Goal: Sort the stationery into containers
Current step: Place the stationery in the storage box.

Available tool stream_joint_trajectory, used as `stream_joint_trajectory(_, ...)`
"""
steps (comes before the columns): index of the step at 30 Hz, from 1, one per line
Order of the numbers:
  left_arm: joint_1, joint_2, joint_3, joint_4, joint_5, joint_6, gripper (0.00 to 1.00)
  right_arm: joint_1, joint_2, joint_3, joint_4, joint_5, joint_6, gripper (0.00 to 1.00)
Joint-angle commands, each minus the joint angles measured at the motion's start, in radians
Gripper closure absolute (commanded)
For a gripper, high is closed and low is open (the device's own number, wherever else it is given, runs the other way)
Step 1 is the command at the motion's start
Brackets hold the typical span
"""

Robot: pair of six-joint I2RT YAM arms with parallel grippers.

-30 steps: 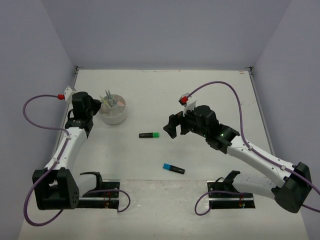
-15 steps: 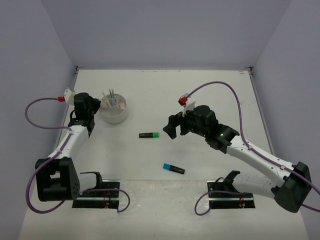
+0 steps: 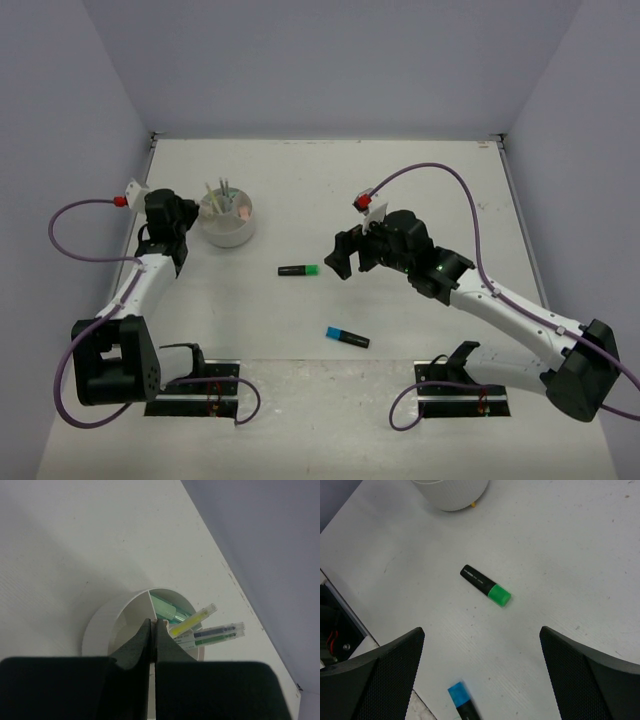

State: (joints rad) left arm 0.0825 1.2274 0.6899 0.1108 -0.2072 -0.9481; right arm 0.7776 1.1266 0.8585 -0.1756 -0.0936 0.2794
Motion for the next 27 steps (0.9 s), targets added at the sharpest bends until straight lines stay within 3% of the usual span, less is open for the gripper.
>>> stream_joint_trajectory(1, 0.02, -0.031, 0.039, 0.006, 0.009, 0.065, 1.0, -0.005, 0.018, 0.045, -0.012, -0.01, 0.0, 0.01)
stream_joint_trajectory(19, 0.022, 0.057, 0.082, 0.09, 0.089, 0.193, 1.0, -0.005, 0.042, 0.052, -0.018, -0.028, -0.009, 0.01)
stream_joint_trajectory(20, 0.022, 0.067, 0.086, 0.087, 0.088, 0.197, 0.96, -0.005, 0.039, 0.05, -0.018, -0.028, -0.01, 0.01)
stream_joint_trajectory(26, 0.022, 0.121, 0.096, 0.077, 0.081, 0.21, 0.5, -0.005, 0.028, 0.038, -0.03, -0.045, -0.025, 0.01)
stream_joint_trajectory(27, 0.022, 0.122, 0.096, 0.074, 0.084, 0.206, 0.48, -0.005, 0.026, 0.036, -0.037, -0.046, -0.029, 0.01)
